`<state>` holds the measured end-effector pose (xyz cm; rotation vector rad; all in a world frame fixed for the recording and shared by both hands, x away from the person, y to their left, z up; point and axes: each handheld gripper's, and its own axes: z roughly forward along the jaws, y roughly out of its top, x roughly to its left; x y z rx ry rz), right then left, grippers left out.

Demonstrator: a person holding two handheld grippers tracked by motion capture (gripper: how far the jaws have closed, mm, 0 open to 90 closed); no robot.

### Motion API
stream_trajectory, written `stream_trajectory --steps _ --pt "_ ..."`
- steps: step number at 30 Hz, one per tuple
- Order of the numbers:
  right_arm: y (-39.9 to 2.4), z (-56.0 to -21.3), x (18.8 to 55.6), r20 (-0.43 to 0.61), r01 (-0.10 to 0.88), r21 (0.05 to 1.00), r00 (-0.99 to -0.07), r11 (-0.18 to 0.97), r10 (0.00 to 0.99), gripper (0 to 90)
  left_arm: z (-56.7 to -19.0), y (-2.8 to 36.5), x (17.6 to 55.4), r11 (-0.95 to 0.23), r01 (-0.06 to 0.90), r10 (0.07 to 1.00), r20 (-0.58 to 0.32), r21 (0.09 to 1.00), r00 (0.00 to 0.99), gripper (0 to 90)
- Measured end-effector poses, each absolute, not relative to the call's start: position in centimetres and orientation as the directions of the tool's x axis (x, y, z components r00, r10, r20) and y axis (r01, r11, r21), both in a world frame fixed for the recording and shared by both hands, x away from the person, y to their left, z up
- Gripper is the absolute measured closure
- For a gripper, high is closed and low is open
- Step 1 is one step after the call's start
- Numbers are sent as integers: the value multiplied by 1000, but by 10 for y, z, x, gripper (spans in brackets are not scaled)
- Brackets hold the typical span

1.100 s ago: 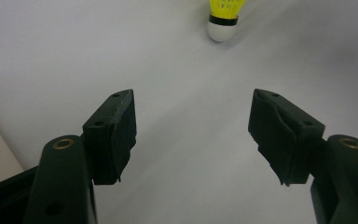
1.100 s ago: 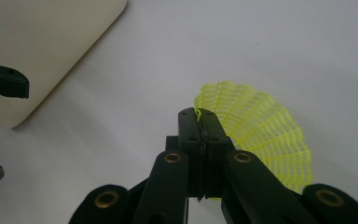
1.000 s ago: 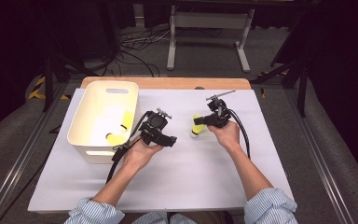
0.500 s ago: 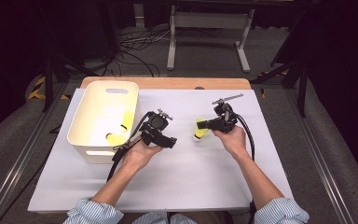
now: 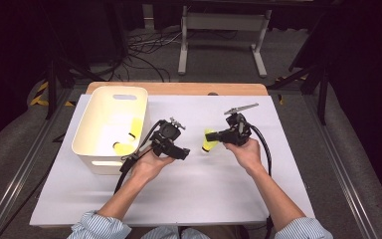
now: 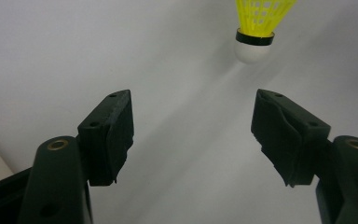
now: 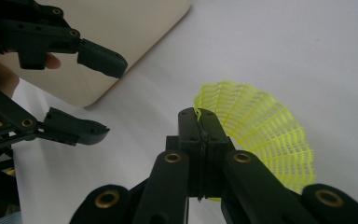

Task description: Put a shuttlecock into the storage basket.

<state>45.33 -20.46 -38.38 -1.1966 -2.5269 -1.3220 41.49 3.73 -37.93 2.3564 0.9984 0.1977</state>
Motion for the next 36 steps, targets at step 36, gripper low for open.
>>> stream_trajectory --steps 36 --pt "-182 -379 437 409 623 708 -746 334 526 900 -397 16 411 -608 587 636 -114 534 763 368"
